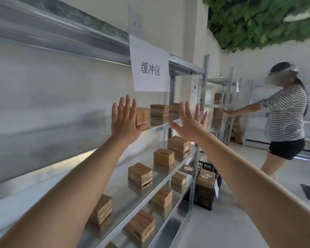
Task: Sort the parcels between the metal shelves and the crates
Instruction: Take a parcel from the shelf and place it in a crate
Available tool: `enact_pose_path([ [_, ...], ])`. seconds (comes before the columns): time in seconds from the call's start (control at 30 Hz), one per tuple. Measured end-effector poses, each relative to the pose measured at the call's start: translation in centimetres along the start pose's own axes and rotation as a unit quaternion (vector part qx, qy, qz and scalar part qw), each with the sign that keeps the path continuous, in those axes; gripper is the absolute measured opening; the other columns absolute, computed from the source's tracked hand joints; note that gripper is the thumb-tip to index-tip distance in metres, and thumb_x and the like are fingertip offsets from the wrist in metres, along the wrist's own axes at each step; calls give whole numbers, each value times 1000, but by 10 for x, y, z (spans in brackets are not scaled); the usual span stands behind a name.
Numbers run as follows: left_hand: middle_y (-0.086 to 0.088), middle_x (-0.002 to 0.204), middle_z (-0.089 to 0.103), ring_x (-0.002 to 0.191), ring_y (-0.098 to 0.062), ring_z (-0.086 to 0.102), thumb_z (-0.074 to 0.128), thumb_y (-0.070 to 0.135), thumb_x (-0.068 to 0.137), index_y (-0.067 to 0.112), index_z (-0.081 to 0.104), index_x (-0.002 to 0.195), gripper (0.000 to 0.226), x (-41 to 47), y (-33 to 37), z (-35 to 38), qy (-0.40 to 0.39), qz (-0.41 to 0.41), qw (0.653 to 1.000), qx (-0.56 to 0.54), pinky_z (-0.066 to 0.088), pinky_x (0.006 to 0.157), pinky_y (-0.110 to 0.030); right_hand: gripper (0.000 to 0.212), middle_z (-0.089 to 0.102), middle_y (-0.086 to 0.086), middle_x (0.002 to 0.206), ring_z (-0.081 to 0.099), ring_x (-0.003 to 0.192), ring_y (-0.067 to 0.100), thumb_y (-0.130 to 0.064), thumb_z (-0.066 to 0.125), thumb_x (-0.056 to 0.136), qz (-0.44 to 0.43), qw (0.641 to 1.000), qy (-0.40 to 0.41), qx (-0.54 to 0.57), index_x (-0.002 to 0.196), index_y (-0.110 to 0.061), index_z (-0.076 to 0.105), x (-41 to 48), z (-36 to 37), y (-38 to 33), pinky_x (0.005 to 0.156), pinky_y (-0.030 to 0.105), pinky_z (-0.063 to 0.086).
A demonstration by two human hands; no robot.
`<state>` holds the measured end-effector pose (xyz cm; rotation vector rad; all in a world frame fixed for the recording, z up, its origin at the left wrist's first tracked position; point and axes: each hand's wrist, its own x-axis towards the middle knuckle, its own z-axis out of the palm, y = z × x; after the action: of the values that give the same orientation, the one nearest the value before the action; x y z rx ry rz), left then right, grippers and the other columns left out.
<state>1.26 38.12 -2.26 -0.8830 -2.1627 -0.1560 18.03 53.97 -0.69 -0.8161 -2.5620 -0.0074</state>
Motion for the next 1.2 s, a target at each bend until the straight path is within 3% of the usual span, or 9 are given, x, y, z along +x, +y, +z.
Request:
enact_pose_path([
  [0.3,-12,158,-32,147,-29,-29,16,74,92,11,-22,153,95,87,20,84,-50,-75,994,61,-23,113,-47,86,-30,-1,162,-32,146,34,-70,23,96,-94,995,-11,26,155,-27,-22,145,70,7,115,61,-19],
  [0.47,-12,157,-33,145,-28,-31,15,75,92,11,-24,152,96,141,23,131,-115,-190,972,-82,-22,115,-46,87,-29,-2,162,-30,147,34,-73,20,94,-126,989,-40,65,156,-27,-21,224,104,4,112,59,-21],
  [0.6,-11,162,-23,149,-26,-22,15,73,93,13,-14,156,92,175,26,152,-103,-337,905,-240,-14,120,-46,78,-25,-4,163,-25,149,35,-66,20,98,-119,972,-96,180,158,-29,-13,278,127,6,116,60,-14],
  [0.73,-12,165,-8,152,-30,-8,13,71,95,13,1,158,87,199,20,174,-71,-440,808,-386,-5,122,-50,72,-14,0,167,-16,152,30,-65,16,101,-85,897,-171,399,159,-28,-4,319,143,-1,121,58,-4],
  [0.87,-7,165,5,153,-26,1,16,71,95,15,10,158,84,205,35,179,6,-503,673,-541,1,122,-49,71,-5,-2,168,-3,155,23,-66,8,99,-83,758,-248,598,159,-30,0,336,153,-2,124,49,-1],
  [0.97,-3,166,0,153,-22,-2,6,76,89,21,4,158,89,207,54,183,15,-507,676,-534,-3,120,-47,80,-7,-5,167,-4,155,23,-78,5,91,-75,683,-345,640,158,-34,-3,351,167,-3,123,47,1],
  [1.03,-1,166,0,153,-21,-3,-3,93,62,30,5,158,115,209,58,194,4,-510,682,-524,-5,121,-52,86,-7,-4,167,-4,154,23,-81,4,88,-95,673,-381,626,158,-33,-4,360,174,-2,123,48,1],
  [1.1,-1,164,17,152,-25,10,-2,105,37,38,21,155,138,208,52,215,-12,-511,670,-538,1,121,-56,85,-2,-3,168,0,155,21,-78,1,89,-146,683,-390,600,159,-30,1,363,180,-1,124,46,1],
  [1.2,-4,148,50,139,-30,43,10,111,31,41,53,138,135,203,54,227,8,-498,651,-572,26,115,-57,78,45,-7,151,43,138,19,-74,4,93,-158,646,-415,622,147,-31,40,367,191,0,117,38,24],
])
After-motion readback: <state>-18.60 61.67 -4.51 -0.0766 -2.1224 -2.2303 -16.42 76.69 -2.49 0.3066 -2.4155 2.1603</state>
